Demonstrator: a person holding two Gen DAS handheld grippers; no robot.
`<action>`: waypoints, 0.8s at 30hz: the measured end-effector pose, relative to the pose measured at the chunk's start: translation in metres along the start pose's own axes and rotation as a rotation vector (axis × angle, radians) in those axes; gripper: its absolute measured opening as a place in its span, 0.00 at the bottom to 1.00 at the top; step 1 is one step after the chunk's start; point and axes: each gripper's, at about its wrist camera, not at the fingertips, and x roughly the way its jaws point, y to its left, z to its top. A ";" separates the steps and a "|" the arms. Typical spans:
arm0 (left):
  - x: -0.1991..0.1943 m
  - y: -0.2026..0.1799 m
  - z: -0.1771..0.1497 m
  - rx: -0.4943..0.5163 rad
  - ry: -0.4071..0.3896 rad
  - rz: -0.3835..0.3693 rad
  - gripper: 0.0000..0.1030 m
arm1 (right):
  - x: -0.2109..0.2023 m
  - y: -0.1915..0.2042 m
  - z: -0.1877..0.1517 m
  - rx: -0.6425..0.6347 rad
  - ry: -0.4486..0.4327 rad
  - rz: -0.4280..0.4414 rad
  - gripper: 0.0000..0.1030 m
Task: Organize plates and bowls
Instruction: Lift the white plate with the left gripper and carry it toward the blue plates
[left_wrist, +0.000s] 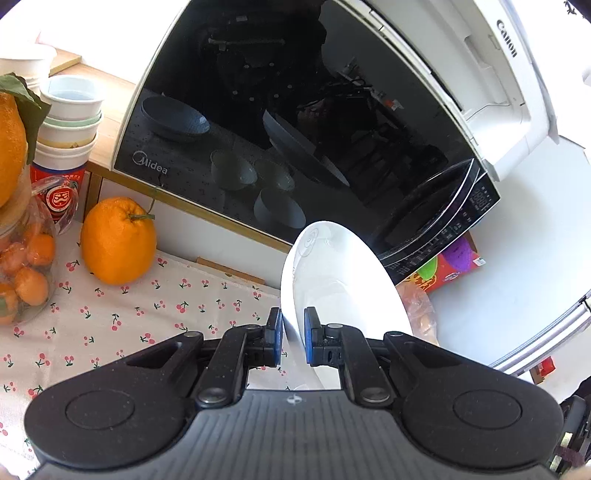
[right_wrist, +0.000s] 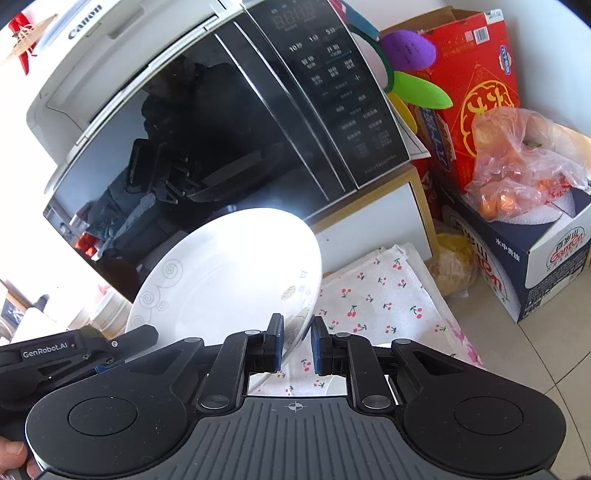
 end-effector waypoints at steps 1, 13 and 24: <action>-0.001 -0.004 0.000 0.004 -0.006 0.000 0.10 | -0.004 0.003 -0.001 -0.003 -0.005 0.003 0.15; -0.060 -0.006 -0.016 -0.012 -0.072 0.027 0.09 | -0.049 0.037 -0.034 -0.053 -0.030 0.039 0.16; -0.120 0.019 -0.064 -0.056 -0.099 0.098 0.10 | -0.090 0.070 -0.096 -0.144 0.015 0.054 0.16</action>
